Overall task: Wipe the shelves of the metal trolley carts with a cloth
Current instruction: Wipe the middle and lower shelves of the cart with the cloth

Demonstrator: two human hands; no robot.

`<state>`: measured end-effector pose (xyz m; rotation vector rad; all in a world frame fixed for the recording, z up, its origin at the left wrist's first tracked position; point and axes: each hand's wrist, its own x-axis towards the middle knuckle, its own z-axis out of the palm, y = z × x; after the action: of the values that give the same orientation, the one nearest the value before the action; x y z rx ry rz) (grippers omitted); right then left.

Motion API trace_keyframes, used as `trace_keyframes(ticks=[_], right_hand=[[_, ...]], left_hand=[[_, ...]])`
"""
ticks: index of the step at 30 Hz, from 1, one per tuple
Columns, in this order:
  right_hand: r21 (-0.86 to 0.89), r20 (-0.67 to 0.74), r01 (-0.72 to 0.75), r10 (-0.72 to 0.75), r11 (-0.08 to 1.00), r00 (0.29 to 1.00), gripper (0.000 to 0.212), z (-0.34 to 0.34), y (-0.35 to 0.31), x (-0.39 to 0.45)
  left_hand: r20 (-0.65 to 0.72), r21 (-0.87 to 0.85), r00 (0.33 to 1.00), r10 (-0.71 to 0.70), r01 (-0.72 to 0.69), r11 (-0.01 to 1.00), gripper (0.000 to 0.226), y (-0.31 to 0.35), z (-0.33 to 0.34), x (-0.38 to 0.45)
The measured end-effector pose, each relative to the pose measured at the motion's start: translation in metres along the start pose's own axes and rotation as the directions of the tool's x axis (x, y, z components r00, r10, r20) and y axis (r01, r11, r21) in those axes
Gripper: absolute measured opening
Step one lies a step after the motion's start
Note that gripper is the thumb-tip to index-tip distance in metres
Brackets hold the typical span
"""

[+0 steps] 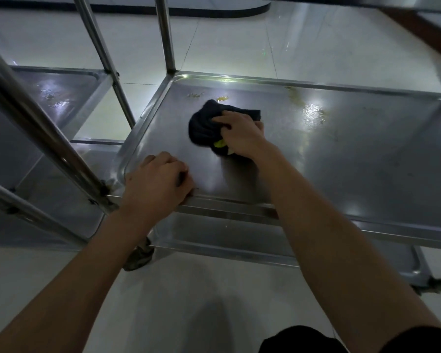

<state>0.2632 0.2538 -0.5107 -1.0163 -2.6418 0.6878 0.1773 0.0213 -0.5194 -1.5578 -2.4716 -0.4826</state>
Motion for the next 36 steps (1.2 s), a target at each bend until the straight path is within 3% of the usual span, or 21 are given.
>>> trace_keyframes(ticks=[8, 14, 18, 26, 31, 34, 36], right_hand=[[0.007, -0.187, -0.266, 0.262, 0.964, 0.947, 0.046, -0.081, 0.148, -0.064], [0.043, -0.224, -0.294, 0.296, 0.955, 0.929, 0.045, -0.093, 0.179, -0.079], [-0.004, -0.265, -0.307, 0.295, 0.952, 0.918, 0.045, -0.09, 0.172, -0.076], [-0.025, -0.18, -0.218, 0.21, 0.976, 0.961, 0.048, -0.059, 0.114, -0.045], [-0.099, -0.057, -0.143, 0.137, 0.985, 0.989, 0.048, -0.014, 0.033, -0.002], [-0.18, 0.115, -0.01, 0.031, 0.984, 0.993, 0.048, 0.013, -0.016, 0.024], [-0.14, 0.119, 0.058, -0.041, 0.988, 0.992, 0.051, 0.03, -0.043, 0.034]], left_hand=[[0.071, 0.008, 0.997, -0.036, 0.035, 0.999, 0.029, 0.01, -0.005, -0.004], [0.079, 0.037, 0.997, -0.016, 0.013, 0.999, 0.028, 0.018, -0.005, -0.005], [0.06, 0.028, 0.998, -0.006, 0.004, 1.0, 0.026, 0.016, -0.003, -0.006], [0.015, 0.004, 1.0, 0.014, -0.014, 1.0, 0.023, 0.012, 0.002, -0.009], [-0.006, 0.022, 1.0, 0.02, -0.02, 1.0, 0.022, 0.015, 0.0, -0.011], [-0.011, 0.014, 1.0, -0.003, 0.003, 1.0, 0.024, 0.015, -0.001, -0.011], [-0.004, 0.003, 1.0, -0.01, 0.01, 1.0, 0.027, 0.016, -0.001, -0.011]])
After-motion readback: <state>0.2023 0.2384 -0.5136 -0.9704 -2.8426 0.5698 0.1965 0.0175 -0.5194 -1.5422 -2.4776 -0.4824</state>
